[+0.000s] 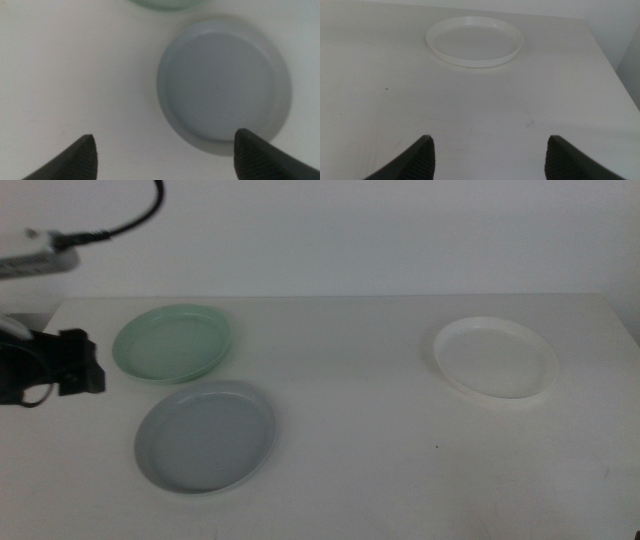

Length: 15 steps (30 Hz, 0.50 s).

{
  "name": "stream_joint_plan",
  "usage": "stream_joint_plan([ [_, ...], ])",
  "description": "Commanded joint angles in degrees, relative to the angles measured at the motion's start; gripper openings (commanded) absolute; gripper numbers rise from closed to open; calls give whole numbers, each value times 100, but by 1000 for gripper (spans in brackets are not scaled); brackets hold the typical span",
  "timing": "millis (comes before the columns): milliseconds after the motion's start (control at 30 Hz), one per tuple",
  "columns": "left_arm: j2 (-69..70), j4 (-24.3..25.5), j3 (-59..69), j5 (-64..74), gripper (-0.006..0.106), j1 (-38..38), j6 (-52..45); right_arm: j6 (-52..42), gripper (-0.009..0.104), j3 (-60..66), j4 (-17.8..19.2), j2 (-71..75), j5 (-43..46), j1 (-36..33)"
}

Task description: Stack the three bowls on top of each other.

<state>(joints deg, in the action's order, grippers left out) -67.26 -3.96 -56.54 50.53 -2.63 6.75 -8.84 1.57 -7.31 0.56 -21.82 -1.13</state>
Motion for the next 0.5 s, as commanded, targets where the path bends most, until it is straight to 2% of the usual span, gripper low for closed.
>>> stream_joint_plan([
  [0, -255, -48, -196, -433, 98, -27, -78, -72, 56, -28, 42, 156, 351, 39],
  [467, -2535, -763, -827, -917, 98, -21, -1391, -72, 56, -28, 42, 156, 351, 39],
])
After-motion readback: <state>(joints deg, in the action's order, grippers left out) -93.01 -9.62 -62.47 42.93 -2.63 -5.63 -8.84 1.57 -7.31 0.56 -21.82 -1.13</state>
